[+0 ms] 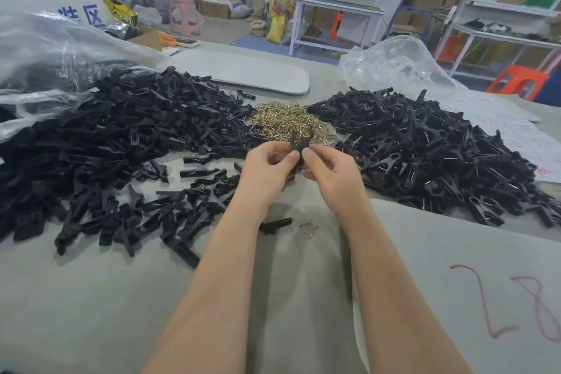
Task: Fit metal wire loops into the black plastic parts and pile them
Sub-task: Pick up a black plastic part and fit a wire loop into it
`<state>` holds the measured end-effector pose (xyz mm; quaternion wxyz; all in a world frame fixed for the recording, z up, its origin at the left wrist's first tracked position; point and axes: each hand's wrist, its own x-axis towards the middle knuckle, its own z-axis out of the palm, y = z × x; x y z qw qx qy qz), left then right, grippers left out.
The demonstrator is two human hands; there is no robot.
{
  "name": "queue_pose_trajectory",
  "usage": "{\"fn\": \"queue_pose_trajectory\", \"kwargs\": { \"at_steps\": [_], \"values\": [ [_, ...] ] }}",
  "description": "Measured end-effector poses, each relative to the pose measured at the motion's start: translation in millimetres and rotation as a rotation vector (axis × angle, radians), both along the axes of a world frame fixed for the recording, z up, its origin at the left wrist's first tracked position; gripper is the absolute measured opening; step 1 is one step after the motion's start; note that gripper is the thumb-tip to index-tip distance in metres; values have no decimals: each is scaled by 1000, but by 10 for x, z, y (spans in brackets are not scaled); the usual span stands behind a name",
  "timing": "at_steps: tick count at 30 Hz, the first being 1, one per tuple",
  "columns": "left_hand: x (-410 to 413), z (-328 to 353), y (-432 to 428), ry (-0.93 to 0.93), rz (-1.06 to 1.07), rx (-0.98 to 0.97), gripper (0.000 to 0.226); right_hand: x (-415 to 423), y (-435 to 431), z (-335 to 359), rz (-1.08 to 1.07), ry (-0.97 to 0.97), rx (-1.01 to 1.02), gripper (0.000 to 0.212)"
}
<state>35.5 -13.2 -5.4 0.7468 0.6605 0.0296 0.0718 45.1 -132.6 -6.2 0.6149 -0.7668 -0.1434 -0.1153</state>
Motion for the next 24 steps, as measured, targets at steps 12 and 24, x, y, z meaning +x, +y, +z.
{"fn": "queue_pose_trajectory", "kwargs": {
  "at_steps": [12, 24],
  "values": [
    [-19, 20, -18, -4, 17, -33, 17, 7, -24, 32, -120, -90, -256, 24],
    [-38, 30, -4, 16, -11, -42, 10, 8, -42, 38, -108, -69, -261, 23]
  ]
}}
